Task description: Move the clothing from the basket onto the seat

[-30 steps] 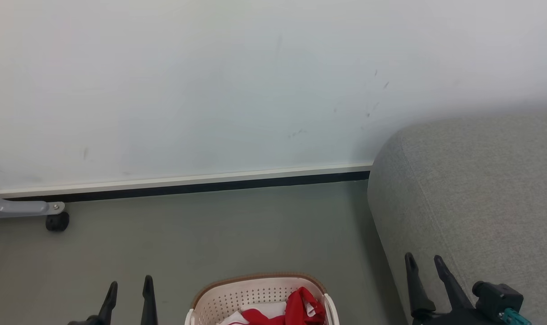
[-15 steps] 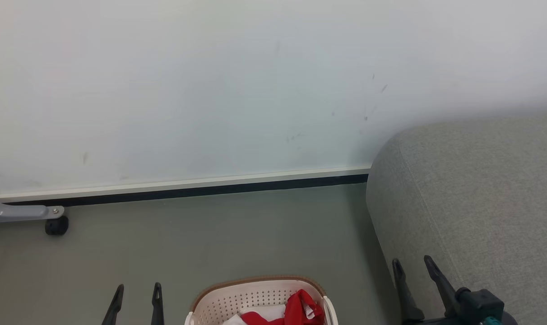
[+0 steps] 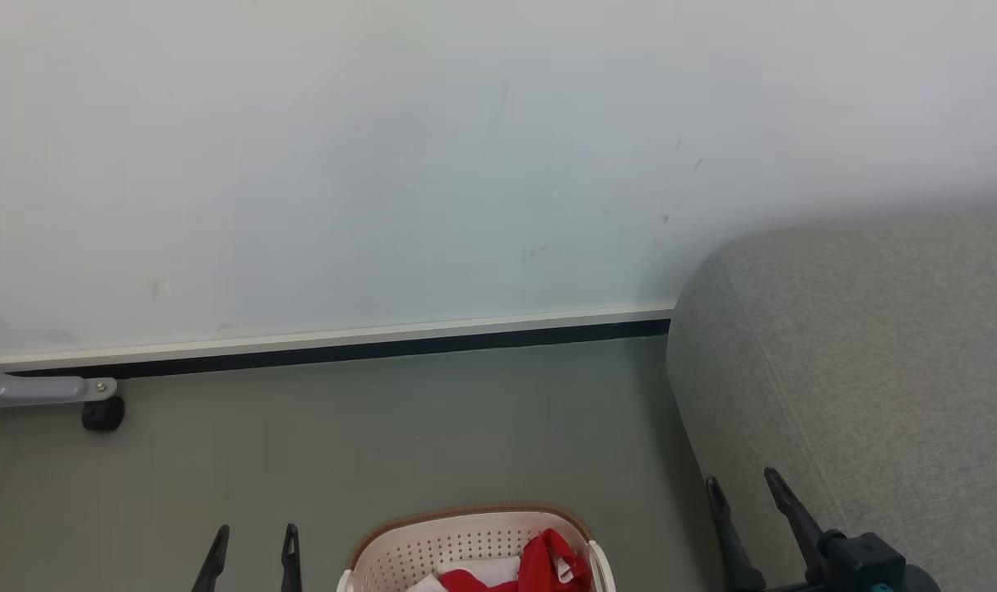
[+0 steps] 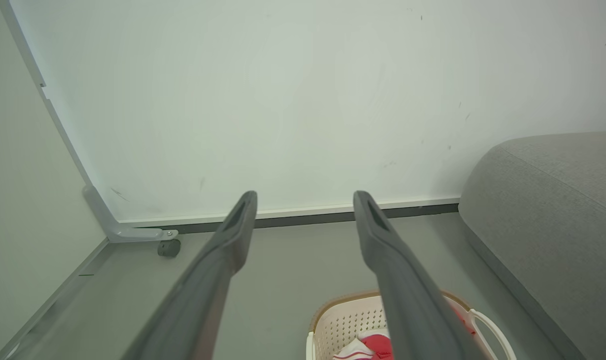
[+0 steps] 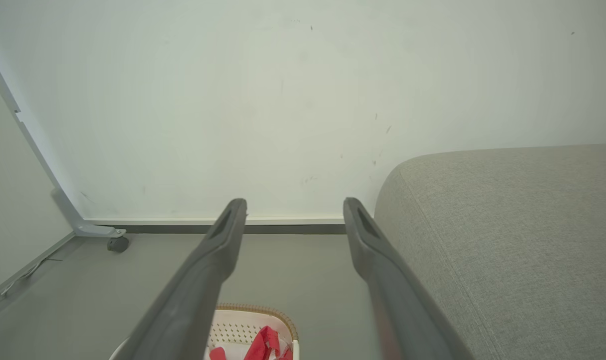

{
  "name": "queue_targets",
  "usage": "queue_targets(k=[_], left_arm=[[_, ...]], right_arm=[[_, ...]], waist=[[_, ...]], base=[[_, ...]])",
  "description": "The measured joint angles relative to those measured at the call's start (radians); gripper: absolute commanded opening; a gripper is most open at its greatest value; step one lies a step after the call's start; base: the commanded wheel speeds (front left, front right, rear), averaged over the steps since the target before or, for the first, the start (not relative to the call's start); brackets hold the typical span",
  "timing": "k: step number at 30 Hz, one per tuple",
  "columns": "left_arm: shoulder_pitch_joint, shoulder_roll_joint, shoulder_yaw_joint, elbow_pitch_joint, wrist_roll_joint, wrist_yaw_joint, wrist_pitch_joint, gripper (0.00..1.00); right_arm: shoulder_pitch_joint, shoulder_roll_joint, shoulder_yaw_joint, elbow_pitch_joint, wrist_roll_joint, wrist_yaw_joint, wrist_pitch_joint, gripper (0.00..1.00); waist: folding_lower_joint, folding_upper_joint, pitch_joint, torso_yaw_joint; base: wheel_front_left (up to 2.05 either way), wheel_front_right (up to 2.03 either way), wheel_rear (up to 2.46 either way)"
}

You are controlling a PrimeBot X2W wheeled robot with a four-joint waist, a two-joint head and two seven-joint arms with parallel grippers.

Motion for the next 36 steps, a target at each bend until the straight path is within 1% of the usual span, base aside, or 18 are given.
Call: queue_targets(k=[20, 22, 27, 36], left_arm=[[0.000, -0.007, 0.009, 0.010, -0.003, -0.006, 0.000, 1.00], [0.000, -0.007, 0.009, 0.009, -0.003, -0.013, 0.000, 1.00], [-0.002, -0.008, 0.006, 0.007, 0.002, -0.014, 0.000, 1.00], [-0.049, -0.012, -0.031, 0.008, 0.014, -0.036, 0.000, 1.00]], right_arm=[[0.000, 0.000, -0.008, 0.000, -0.009, 0.006, 0.000, 1.00], [0.002, 0.000, -0.011, -0.008, -0.009, 0.006, 0.000, 1.00], [0.002, 0.000, -0.020, -0.025, -0.009, 0.006, 0.000, 1.00], [0.002, -0.012, -0.054, -0.073, -0.016, 0.005, 0.000, 1.00]], waist=[[-0.0001, 0.0000, 0.006, -0.001], [-0.0001, 0.0000, 0.009, 0.000], [0.0000, 0.0000, 0.030, -0.001], [-0.0001, 0.0001, 0.095, -0.010]], base=[[0.00, 0.00, 0.00], [0.00, 0.00, 0.00], [0.00, 0.00, 0.00], [0.00, 0.00, 0.00]])
